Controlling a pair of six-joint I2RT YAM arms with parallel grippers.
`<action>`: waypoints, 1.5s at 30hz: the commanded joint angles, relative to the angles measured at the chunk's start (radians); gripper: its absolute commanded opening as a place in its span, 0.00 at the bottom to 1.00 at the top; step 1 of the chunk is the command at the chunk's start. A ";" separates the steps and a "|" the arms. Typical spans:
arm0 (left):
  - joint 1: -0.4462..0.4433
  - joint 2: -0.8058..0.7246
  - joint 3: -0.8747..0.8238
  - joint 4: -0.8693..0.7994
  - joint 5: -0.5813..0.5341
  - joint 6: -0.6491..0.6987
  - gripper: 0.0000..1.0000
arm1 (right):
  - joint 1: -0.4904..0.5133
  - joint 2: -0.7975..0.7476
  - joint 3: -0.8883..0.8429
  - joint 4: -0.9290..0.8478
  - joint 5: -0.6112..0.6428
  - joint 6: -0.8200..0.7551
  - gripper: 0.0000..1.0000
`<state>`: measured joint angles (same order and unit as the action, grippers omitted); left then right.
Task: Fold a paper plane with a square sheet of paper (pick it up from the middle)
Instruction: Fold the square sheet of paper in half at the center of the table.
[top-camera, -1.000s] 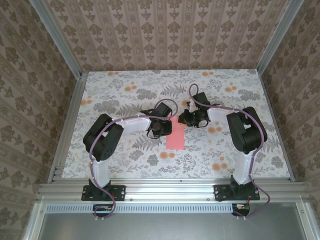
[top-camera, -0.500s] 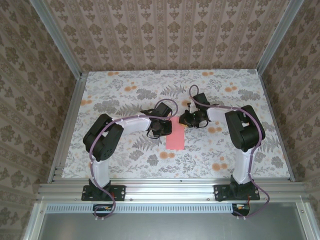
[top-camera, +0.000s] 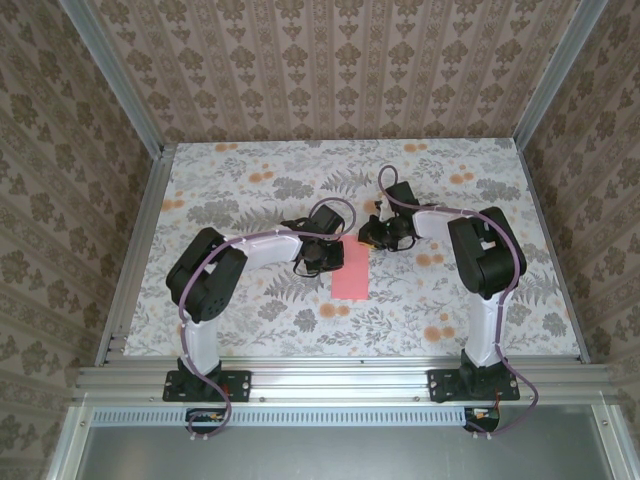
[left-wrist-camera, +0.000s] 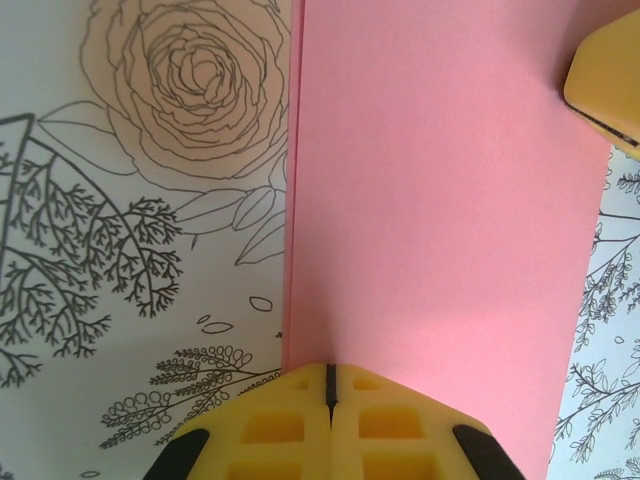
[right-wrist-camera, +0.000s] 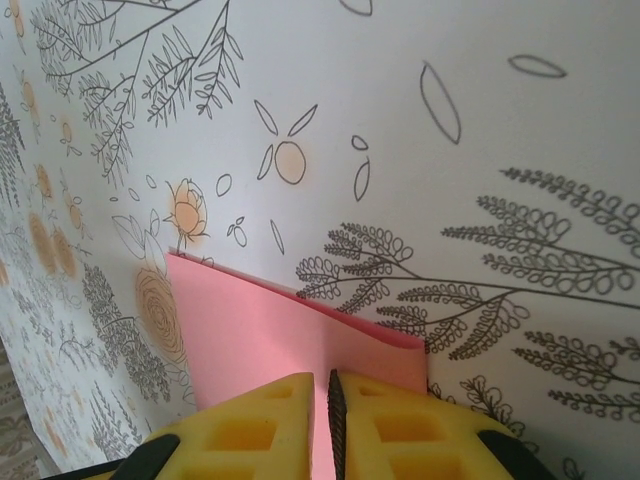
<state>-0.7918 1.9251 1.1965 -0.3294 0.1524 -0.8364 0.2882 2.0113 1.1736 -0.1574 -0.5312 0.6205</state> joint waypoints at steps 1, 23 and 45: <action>-0.006 0.018 -0.020 -0.085 -0.025 0.021 0.02 | -0.007 0.003 -0.002 -0.058 0.043 -0.019 0.17; -0.006 0.011 -0.026 -0.088 -0.033 0.020 0.02 | -0.048 0.022 0.006 -0.061 0.041 -0.008 0.16; -0.009 0.014 -0.023 -0.087 -0.031 0.021 0.02 | -0.055 0.043 0.035 -0.060 -0.018 0.020 0.16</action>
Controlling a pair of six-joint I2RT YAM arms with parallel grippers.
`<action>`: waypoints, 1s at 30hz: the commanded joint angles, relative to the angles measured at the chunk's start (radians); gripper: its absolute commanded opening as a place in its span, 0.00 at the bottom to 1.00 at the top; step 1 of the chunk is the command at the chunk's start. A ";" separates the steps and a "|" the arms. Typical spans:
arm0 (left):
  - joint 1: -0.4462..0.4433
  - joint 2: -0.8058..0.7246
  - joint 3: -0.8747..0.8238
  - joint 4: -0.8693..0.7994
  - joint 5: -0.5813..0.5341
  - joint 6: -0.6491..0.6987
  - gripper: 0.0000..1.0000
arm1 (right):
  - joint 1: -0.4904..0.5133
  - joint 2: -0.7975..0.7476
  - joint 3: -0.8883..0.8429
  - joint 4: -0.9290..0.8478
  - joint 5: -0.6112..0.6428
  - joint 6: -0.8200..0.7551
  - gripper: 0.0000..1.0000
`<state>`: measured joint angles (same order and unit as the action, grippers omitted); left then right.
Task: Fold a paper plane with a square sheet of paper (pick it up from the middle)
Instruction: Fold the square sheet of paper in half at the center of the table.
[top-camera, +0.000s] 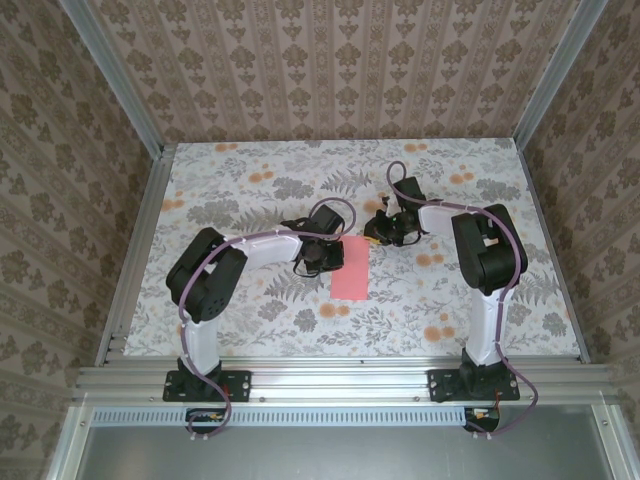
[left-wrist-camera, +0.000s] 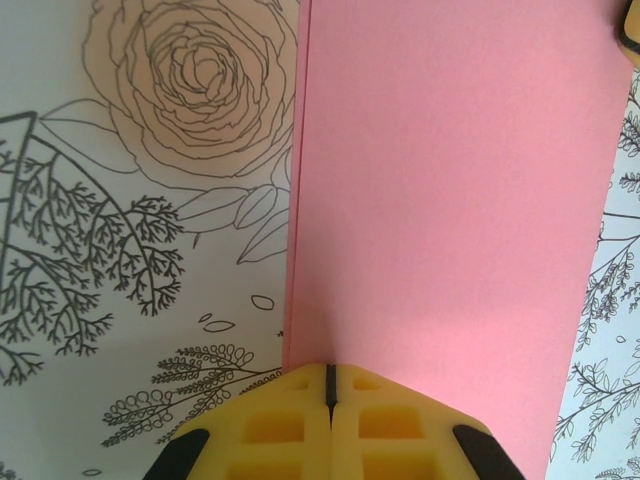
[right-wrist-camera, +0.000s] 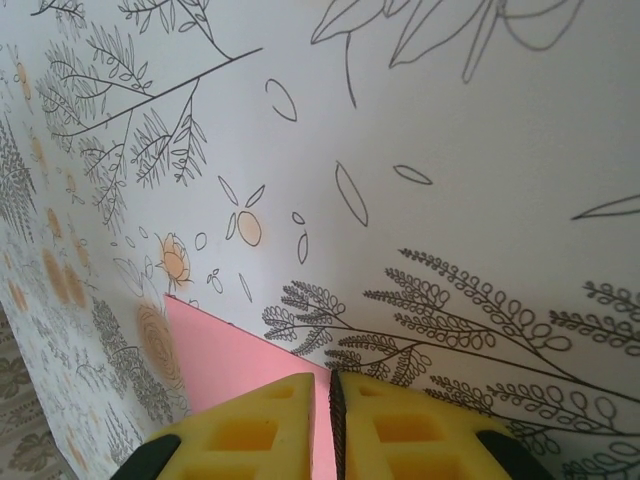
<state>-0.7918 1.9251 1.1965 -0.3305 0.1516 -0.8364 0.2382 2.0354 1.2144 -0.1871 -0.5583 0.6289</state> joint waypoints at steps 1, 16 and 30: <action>-0.008 0.014 -0.024 -0.085 -0.029 0.021 0.02 | -0.005 0.005 -0.003 -0.030 -0.002 0.018 0.16; -0.010 0.011 -0.020 -0.087 -0.035 0.019 0.02 | -0.004 0.001 -0.006 -0.002 -0.008 0.038 0.16; -0.010 -0.001 -0.033 -0.094 -0.041 0.021 0.02 | -0.007 -0.036 0.022 -0.010 -0.027 0.045 0.16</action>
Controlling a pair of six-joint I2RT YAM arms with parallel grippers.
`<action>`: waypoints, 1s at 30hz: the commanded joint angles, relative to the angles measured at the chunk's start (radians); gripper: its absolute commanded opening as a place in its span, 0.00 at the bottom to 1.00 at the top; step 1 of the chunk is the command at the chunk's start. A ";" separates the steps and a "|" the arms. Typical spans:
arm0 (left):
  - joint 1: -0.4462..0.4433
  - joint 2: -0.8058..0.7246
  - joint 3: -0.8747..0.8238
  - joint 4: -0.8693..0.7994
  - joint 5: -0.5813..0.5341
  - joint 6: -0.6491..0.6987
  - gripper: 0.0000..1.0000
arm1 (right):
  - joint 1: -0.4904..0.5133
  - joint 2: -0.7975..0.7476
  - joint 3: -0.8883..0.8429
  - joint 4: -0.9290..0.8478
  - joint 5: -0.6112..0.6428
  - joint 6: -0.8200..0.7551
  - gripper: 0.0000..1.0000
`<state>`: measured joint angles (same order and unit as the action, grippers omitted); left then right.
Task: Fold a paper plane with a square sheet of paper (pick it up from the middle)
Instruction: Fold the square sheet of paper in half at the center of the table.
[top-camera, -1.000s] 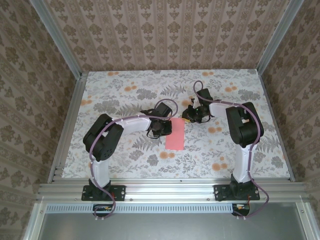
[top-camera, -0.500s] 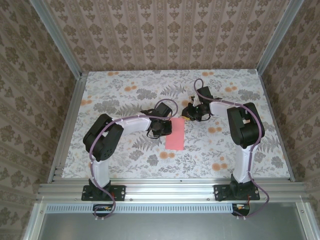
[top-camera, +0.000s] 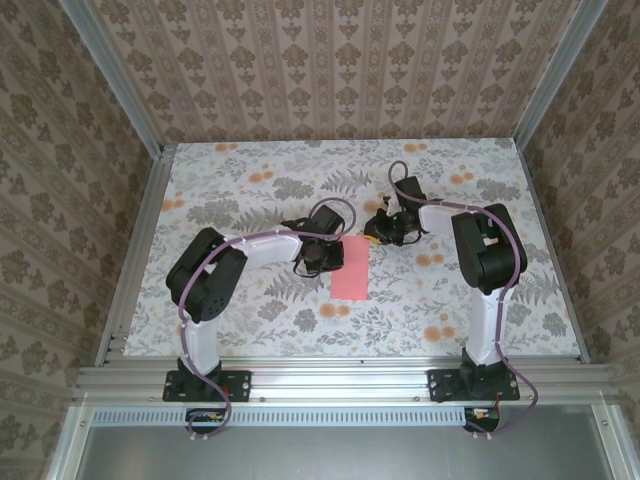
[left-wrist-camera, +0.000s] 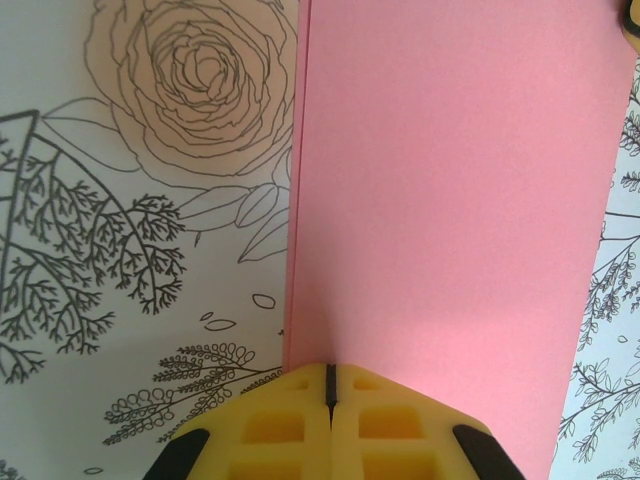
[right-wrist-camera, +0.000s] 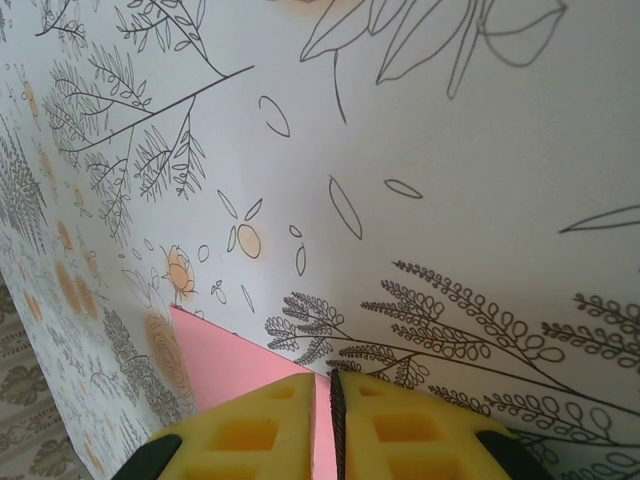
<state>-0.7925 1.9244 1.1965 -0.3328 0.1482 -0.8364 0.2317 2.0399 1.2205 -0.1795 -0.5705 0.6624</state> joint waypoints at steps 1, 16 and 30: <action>-0.010 -0.002 -0.034 -0.093 -0.037 0.021 0.02 | -0.001 -0.046 0.022 -0.021 -0.015 0.009 0.16; -0.010 0.002 -0.032 -0.089 -0.036 0.019 0.02 | -0.017 0.039 -0.044 0.028 0.017 0.018 0.16; -0.016 0.012 -0.020 -0.084 -0.033 0.018 0.02 | -0.016 -0.138 -0.078 -0.011 -0.020 -0.020 0.16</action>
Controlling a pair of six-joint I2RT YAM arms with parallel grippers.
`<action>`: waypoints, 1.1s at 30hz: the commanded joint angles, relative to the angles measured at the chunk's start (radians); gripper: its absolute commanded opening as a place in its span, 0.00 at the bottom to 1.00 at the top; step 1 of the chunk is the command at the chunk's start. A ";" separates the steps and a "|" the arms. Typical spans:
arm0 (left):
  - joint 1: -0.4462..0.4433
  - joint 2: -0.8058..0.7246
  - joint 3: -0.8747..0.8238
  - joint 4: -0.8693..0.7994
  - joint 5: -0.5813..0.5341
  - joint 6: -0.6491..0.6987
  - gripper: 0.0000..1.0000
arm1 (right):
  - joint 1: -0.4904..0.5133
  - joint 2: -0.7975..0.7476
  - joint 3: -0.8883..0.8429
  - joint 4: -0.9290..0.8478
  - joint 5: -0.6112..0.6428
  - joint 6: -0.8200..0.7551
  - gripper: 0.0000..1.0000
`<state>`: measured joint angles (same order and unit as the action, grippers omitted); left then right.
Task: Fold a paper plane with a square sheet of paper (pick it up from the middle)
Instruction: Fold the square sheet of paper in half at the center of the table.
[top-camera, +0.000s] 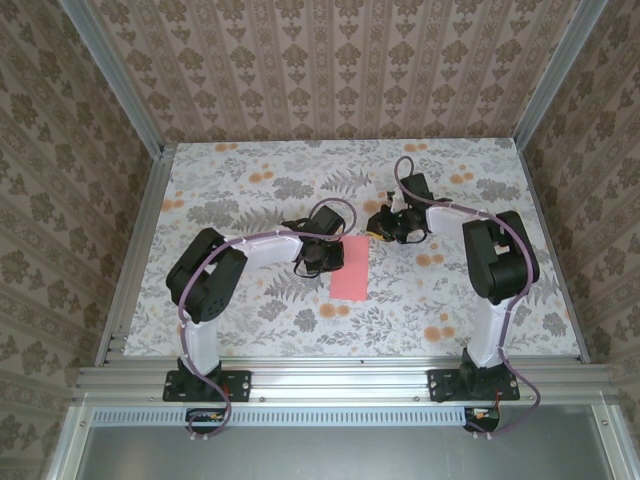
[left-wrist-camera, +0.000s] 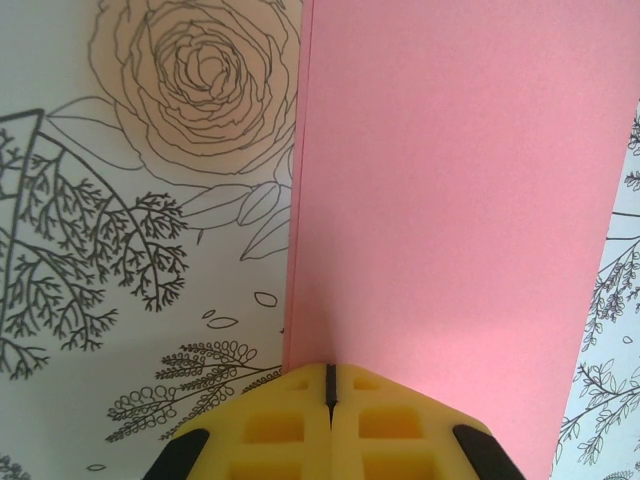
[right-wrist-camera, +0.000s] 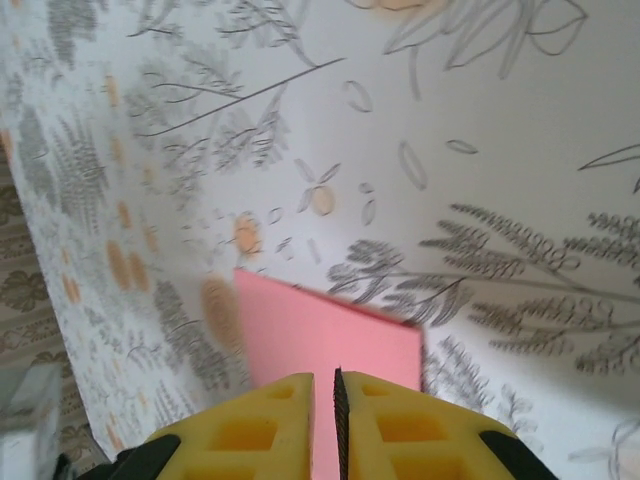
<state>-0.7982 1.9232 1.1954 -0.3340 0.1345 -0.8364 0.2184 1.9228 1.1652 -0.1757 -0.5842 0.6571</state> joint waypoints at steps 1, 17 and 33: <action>-0.009 0.015 -0.017 -0.083 -0.018 0.019 0.02 | -0.002 -0.006 -0.017 -0.013 -0.013 -0.015 0.16; -0.013 0.013 -0.013 -0.098 -0.026 0.020 0.02 | -0.003 0.142 0.049 -0.052 0.040 -0.013 0.16; -0.013 0.008 -0.012 -0.104 -0.029 0.019 0.02 | -0.003 0.144 0.050 0.007 -0.006 0.019 0.16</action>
<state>-0.7994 1.9232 1.1957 -0.3367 0.1329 -0.8364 0.2138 2.0323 1.2224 -0.1677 -0.5991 0.6621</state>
